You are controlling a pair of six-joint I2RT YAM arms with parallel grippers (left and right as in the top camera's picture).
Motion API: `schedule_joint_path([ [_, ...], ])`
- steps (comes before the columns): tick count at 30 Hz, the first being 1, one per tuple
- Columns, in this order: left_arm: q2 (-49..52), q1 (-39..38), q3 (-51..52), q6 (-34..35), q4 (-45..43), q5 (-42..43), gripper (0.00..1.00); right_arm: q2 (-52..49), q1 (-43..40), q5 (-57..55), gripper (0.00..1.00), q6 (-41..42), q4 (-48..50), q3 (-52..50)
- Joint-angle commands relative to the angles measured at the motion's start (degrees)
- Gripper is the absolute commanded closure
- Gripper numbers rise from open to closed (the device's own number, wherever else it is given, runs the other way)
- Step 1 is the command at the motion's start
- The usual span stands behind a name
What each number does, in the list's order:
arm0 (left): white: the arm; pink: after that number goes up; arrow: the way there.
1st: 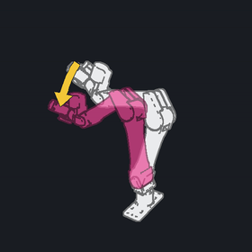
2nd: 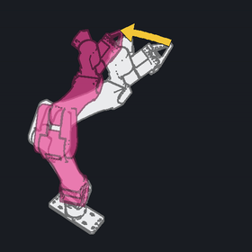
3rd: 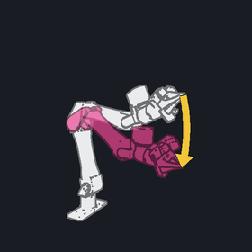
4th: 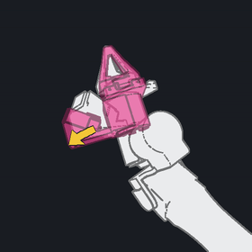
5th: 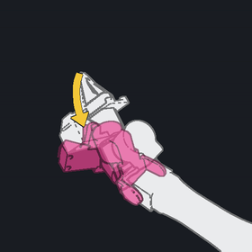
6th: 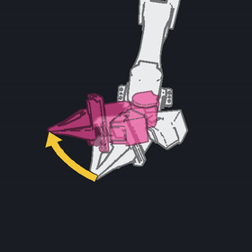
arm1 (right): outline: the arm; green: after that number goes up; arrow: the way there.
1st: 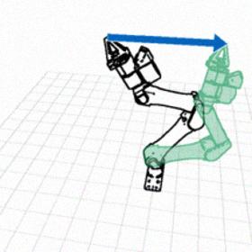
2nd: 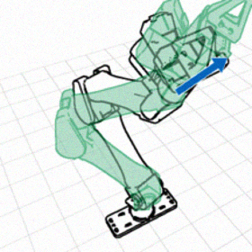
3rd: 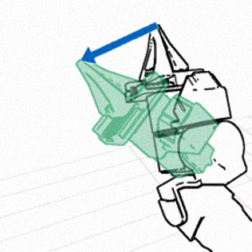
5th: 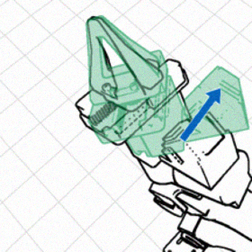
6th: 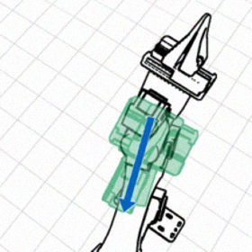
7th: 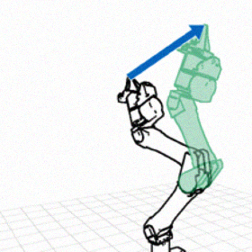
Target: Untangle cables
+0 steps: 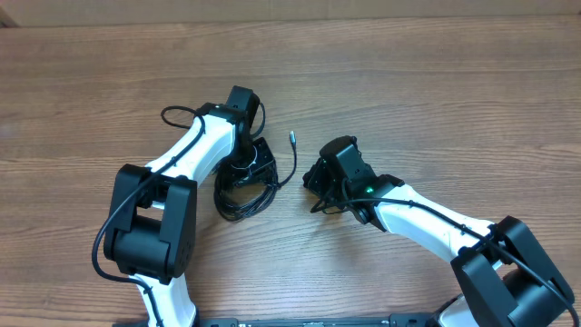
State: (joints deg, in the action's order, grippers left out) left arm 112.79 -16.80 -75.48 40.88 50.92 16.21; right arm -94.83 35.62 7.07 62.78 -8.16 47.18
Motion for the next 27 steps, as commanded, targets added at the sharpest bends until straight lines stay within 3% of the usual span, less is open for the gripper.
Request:
schedule_joint_path([
  [1, 0.0, 1.1, 0.3, -8.1, -0.4, 4.3, 0.96, -0.5, -0.1, -0.7, 0.90, -0.2, 0.3, -0.2],
  [4, 0.0, 2.3, 0.3, -11.8, -1.0, 6.9, 0.96, -0.5, -0.1, -0.6, 0.90, -0.2, 1.1, -0.2],
  [9, 0.0, 2.9, 0.3, -19.5, -3.1, 15.2, 0.96, -0.5, -0.1, 0.5, 0.78, 0.9, 2.0, -0.2],
  [12, 0.0, 2.5, 0.3, -20.1, -3.1, 15.3, 0.92, -1.0, -0.1, 0.7, 0.73, 3.2, 2.0, -0.2],
  [19, 0.0, 2.1, 0.3, -22.3, -1.9, 12.8, 0.45, -6.1, -2.8, 4.5, 0.72, 6.4, 3.8, -0.2],
  [23, 0.0, 2.9, 0.3, -28.5, 1.3, 12.3, 0.49, -8.6, -5.4, 8.0, 0.72, 6.4, 6.7, -0.2],
  [25, 0.0, 3.0, 0.3, -31.3, 2.4, 12.3, 0.65, -8.8, -6.2, 9.2, 0.72, 6.2, 8.2, -0.2],
  [27, 0.0, 3.0, 0.3, -34.8, 3.5, 12.3, 0.74, -8.8, -6.3, 9.2, 0.73, 6.2, 9.0, -0.2],
])
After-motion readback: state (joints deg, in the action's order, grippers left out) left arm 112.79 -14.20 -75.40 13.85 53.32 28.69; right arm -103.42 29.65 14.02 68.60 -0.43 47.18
